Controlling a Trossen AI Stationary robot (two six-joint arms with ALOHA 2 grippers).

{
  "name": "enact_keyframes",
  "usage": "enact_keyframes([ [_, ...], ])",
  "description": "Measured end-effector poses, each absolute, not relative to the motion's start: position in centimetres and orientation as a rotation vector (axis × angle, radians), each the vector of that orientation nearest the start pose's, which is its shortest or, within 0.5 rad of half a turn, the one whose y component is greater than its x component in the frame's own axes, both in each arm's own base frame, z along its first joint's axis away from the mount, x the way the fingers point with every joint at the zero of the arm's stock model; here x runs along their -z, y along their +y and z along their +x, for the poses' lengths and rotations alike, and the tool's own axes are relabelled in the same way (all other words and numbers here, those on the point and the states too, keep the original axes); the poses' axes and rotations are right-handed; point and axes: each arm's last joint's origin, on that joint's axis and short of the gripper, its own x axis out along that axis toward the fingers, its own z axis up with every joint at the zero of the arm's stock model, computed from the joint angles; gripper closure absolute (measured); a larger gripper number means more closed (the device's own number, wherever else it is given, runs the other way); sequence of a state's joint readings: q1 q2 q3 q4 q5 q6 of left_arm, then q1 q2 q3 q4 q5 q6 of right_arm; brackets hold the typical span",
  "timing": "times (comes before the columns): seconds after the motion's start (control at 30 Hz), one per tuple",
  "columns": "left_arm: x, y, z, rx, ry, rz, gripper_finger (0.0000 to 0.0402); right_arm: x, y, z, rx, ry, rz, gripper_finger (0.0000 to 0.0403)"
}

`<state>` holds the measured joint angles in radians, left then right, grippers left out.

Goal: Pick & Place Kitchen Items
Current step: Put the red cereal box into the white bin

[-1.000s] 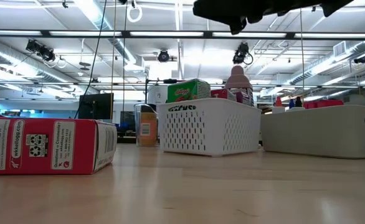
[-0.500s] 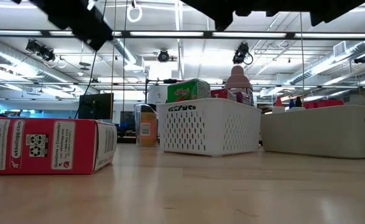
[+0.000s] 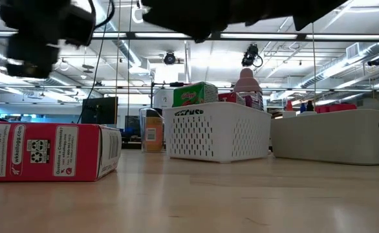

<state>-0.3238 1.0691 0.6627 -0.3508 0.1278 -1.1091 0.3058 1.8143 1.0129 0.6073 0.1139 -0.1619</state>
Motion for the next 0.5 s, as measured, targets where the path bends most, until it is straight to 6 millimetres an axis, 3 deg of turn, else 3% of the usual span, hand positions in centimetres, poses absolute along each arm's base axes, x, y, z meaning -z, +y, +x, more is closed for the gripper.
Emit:
enact_keyframes([
  [0.2,-21.6,-8.8,19.3,-0.156,1.109,-1.249,0.0222,-19.4,11.7,38.3,-0.217,0.228,-0.277,0.0193],
  [0.5,-18.2,-12.6,20.3,-0.356,1.213,-1.395,0.0227,-19.9,11.4,38.4,-0.214,0.198,-0.341,0.0193],
])
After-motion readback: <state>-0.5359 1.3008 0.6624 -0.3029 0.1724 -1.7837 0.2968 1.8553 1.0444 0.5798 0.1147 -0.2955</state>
